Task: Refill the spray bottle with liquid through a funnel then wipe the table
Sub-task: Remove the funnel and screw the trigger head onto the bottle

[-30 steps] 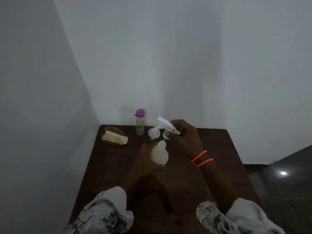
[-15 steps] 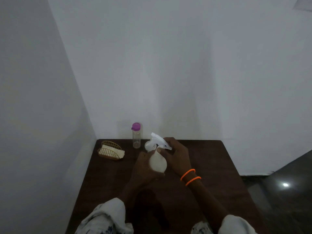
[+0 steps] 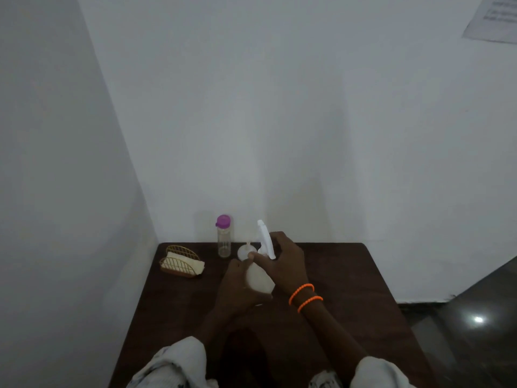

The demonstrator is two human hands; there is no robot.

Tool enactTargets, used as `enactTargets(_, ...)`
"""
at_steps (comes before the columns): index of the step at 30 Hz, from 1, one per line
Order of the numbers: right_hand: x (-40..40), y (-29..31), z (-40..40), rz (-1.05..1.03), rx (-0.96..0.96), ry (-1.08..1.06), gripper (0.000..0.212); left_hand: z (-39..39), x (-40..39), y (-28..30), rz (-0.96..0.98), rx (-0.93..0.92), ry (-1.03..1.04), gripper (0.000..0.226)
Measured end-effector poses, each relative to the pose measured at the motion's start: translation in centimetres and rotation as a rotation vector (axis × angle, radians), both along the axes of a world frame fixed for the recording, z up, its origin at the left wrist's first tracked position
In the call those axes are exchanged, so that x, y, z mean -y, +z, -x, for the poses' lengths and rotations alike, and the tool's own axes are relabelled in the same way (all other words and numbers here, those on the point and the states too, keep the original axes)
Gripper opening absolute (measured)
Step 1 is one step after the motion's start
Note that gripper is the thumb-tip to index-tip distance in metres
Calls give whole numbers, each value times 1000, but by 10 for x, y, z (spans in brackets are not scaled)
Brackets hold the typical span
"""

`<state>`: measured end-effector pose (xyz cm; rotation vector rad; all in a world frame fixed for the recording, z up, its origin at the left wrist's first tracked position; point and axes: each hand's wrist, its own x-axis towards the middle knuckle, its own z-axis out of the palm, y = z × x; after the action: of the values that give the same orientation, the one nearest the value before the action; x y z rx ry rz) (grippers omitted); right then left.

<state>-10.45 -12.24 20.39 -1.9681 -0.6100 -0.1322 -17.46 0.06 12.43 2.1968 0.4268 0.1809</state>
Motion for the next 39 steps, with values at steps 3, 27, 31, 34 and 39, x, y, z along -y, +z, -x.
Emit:
enactTargets(3,1,-5,2,-21,-47,35,32,-1,0,3,11,3,28,110)
enactTargets(27,-2,0,-1,-58,-149,-23,30,-12,0,16,57,-15,3,112)
enactTargets(31,-1,-2,-2,-74,-146,33,35,-8,-3,15,84,64,-39,84)
enactTargets(34,-2,-4,-2,-73,-146,36,36,-8,-7,18,94,94,-56,85)
enactTargets(39,-5,-1,-6,-68,-126,13,29,-10,-9,14,52,69,-15,80)
